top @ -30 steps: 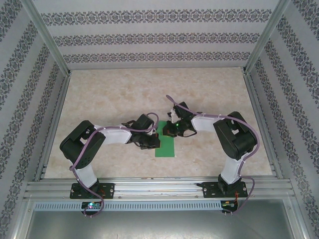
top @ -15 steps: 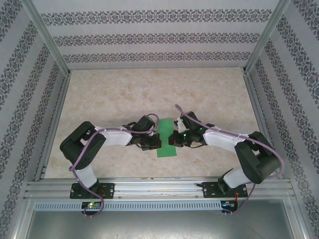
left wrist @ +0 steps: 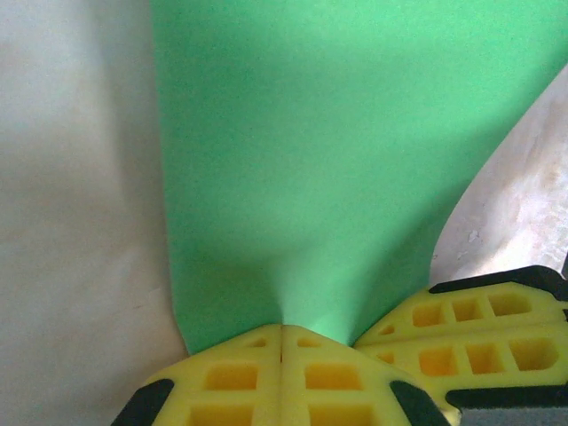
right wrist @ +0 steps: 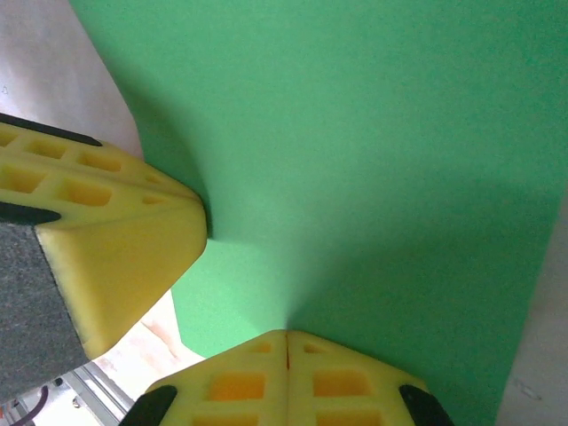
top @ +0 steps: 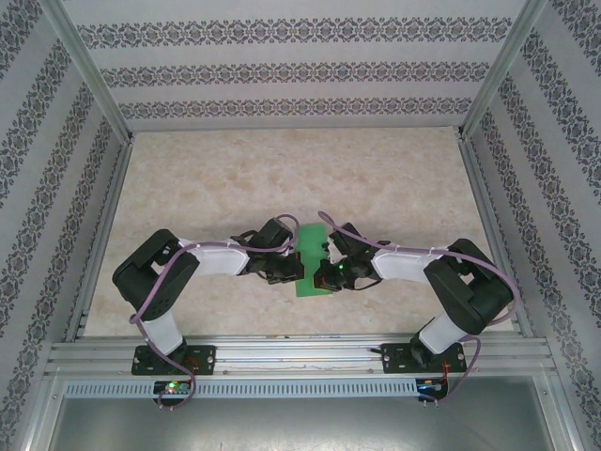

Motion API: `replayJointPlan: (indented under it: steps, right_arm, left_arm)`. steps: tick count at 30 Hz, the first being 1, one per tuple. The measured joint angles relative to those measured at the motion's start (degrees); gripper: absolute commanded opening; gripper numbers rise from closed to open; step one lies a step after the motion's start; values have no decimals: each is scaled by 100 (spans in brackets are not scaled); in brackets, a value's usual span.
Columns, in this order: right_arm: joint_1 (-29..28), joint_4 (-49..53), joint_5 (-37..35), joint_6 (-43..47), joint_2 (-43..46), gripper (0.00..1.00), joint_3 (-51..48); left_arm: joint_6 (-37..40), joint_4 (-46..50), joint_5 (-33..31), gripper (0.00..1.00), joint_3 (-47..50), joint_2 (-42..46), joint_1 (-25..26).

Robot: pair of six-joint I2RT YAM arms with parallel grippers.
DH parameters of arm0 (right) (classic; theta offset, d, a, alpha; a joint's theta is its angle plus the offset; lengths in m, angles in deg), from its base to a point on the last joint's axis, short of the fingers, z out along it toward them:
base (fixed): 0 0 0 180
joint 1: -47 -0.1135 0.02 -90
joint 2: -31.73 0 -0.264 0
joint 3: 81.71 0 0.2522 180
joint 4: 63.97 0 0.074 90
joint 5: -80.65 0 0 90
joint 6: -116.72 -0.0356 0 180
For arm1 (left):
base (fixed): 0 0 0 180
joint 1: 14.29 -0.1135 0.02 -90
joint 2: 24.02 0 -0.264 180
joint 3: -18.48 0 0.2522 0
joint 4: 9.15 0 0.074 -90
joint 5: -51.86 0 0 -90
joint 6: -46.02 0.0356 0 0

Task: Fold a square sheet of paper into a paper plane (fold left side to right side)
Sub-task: Hold the square sheet of paper at the center of the table, then first fold the square sheet of paper in half at the center of the table.

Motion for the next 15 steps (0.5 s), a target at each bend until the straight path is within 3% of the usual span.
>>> replayJointPlan:
  steps: [15]
  right_arm:
    - [2,7,11,39,-61,0,13]
  left_arm:
    - [177,125,-17,0,-293,162,-133]
